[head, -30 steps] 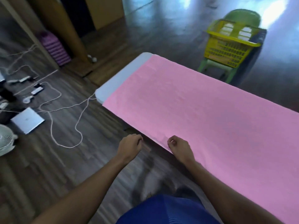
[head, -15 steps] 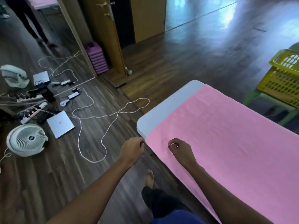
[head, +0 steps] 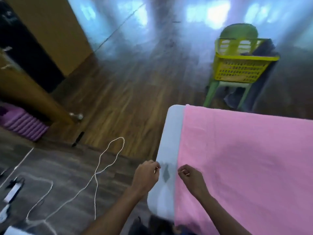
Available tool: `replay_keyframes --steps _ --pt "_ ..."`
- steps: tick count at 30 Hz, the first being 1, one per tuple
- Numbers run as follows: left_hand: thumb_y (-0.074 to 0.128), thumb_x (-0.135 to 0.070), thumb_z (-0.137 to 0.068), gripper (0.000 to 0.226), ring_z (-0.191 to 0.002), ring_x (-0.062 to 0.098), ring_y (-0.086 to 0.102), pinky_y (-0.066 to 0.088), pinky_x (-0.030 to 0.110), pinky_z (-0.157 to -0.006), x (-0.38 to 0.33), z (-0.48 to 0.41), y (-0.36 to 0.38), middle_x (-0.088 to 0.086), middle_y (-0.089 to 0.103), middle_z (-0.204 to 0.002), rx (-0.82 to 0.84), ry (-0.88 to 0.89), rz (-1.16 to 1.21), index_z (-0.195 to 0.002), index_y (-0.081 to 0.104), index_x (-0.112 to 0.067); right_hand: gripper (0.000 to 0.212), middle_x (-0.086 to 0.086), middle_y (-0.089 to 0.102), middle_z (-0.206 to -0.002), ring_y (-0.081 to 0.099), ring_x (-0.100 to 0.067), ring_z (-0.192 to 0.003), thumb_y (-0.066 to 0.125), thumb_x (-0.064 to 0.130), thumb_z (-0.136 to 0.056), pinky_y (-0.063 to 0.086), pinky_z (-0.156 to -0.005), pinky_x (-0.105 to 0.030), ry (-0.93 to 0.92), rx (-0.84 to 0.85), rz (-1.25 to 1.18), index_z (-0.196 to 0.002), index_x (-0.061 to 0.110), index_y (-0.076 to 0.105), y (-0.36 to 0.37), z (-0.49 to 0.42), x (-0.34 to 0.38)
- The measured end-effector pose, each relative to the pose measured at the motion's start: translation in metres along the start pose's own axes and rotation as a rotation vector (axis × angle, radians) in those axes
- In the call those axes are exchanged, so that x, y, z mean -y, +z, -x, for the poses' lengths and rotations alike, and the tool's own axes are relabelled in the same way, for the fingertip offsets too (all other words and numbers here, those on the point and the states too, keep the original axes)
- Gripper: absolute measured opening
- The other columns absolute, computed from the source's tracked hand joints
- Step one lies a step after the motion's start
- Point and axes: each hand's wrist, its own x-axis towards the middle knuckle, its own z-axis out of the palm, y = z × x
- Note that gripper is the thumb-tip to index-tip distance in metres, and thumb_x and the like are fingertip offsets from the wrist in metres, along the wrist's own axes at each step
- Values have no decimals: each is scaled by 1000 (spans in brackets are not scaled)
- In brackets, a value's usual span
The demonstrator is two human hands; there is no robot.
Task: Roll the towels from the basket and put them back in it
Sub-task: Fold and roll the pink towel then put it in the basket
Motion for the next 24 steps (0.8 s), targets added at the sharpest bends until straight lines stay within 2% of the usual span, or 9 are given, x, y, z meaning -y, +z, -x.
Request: replay_keyframes --steps 3,7,9,12,15,19,22,24 --pt "52 -24 -90 21 -85 20 61 48 35 -73 20 -47 -1 -2 68 -91 129 213 -18 -97 71 -20 15 12 67 -77 61 -3 -71 60 22 -93 42 -61 -14 124 -144 -47 -80 30 62 21 -5 5" --pt "47 -25 -90 24 -93 20 62 48 37 -78 44 -92 -2 -3 68 -98 294 510 -68 -100 69 -22 14 13 67 -76 61 0 -72 62 23 -87 50 -68 -26 331 -354 -117 -78 33 62 62 6 14" --pt "47 -21 -93 26 -97 18 60 47 35 -83 48 -103 -5 -5 67 -102 378 642 -92 -107 69 -23 12 15 66 -77 61 1 -74 63 24 -87 50 -68 -22 430 -464 -166 -80 33 63 85 22 20" --pt "46 -16 -96 28 -98 18 60 46 32 -86 43 -108 -5 -2 67 -106 465 854 -107 -113 69 -19 10 14 64 -85 60 -2 -77 63 23 -88 50 -73 -24 574 -619 -216 -85 33 61 123 49 25" --pt "46 -16 -97 28 -100 18 59 44 30 -88 30 -105 8 -1 67 -110 561 1017 -151 -115 68 -17 13 5 58 -92 57 -13 -85 58 16 -88 42 -75 -24 713 -734 -170 -97 21 66 155 68 22" --pt "47 -15 -95 28 -108 21 56 42 33 -92 6 -93 32 -1 65 -116 647 1262 -251 -114 67 -18 20 -4 63 -99 58 -23 -92 57 11 -85 47 -78 -31 816 -861 -58 -101 14 69 174 75 7" --pt "60 -9 -84 27 -104 25 60 48 36 -85 -7 -85 61 3 66 -109 701 1434 -292 -108 71 -17 19 -1 64 -93 61 -22 -82 60 14 -79 48 -68 -26 832 -953 5 -95 18 69 183 67 -11" --pt "65 -9 -81 32 -106 26 60 48 38 -86 -11 -84 80 4 66 -112 773 1502 -336 -112 69 -16 21 4 61 -91 60 -16 -76 72 14 -72 46 -62 -22 829 -966 62 -91 24 67 185 62 -16"
